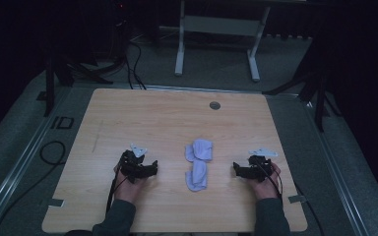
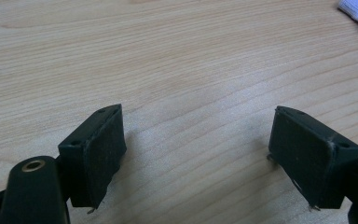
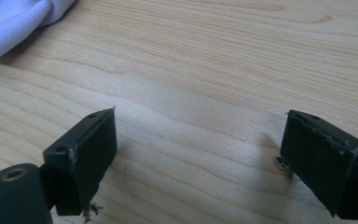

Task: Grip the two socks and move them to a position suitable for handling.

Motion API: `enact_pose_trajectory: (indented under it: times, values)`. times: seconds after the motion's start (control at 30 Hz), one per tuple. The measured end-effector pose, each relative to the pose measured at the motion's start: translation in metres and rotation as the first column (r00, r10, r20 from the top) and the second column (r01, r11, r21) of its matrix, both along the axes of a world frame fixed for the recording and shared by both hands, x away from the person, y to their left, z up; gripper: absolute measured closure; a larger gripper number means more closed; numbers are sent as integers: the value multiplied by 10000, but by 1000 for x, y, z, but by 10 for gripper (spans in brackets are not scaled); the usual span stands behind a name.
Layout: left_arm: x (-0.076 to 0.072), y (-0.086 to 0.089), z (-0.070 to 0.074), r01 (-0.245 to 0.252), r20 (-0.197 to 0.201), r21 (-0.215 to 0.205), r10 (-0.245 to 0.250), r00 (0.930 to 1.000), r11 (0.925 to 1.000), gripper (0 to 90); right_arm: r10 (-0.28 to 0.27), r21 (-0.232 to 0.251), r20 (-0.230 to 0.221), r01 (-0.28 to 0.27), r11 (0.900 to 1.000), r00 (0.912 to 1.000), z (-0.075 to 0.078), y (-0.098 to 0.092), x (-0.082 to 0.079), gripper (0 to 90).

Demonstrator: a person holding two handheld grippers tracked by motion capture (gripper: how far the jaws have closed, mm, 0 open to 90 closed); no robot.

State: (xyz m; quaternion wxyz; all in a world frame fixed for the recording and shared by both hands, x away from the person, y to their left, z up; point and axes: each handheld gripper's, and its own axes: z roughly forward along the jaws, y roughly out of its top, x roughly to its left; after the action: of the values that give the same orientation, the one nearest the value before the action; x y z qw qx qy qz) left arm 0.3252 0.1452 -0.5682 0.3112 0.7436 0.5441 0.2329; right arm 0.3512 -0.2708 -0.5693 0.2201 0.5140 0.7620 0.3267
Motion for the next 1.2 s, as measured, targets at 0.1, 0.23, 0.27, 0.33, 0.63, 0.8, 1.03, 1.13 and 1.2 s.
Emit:
enact_pose_trajectory:
  times: [0.1, 0.23, 0.27, 0.33, 0.63, 0.8, 1.03, 1.13, 1.2]
  values:
    - [0, 0, 0, 0, -5, 6, 0, 10000, 10000, 185, 4, 0, 35, -4, 10000, 10000, 0, 0, -1, 126]
    - [-2, -1, 0, 4, 55, -14, -4, 10000, 10000, 212, -24, 15, 54, 24, 10000, 10000, 0, 1, -2, 133]
    - [-3, -1, 0, 24, 55, -15, -24, 10000, 10000, 226, 0, 14, 62, 0, 10000, 10000, 0, 0, -2, 139]
    - [-3, -1, 1, 43, 40, -6, -43, 10000, 10000, 241, 18, 12, 81, -18, 10000, 10000, 0, 0, -2, 142]
    - [-11, -4, 7, 40, -275, 44, -39, 9996, 10000, 507, 12, 22, 89, -12, 10000, 10000, 0, 0, -3, 150]
    - [-14, -9, 9, 579, -394, -87, -582, 9975, 9983, 672, 19, 26, 92, -19, 10000, 10000, 0, 0, -3, 150]
    - [-21, -18, 17, 1479, -205, -504, -1491, 9886, 9877, 865, 17, 22, 89, -18, 10000, 10000, 0, 0, -3, 150]
    - [-26, -24, 20, 1966, -79, -814, -1979, 9802, 9771, 891, 14, 24, 85, -14, 10000, 10000, 0, 0, -3, 150]
    - [-28, -30, 23, 2414, 7, -1083, -2427, 9701, 9644, 893, 16, 28, 89, -16, 10000, 10000, 0, 0, -3, 150]
